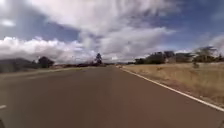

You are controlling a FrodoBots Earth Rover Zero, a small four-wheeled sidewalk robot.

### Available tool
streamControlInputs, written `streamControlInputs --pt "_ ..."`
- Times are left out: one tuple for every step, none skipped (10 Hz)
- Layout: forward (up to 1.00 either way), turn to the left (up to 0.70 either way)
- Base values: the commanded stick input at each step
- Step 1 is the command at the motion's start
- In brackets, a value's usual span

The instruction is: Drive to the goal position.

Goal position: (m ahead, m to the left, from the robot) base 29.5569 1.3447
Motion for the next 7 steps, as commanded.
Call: streamControlInputs --pt "0.7 0.0" --pt "0.7 -0.28" --pt "0.7 -0.35" --pt "0.7 -0.35" --pt "0.7 -0.35" --pt "0.7 -0.26" --pt "0.7 -0.16"
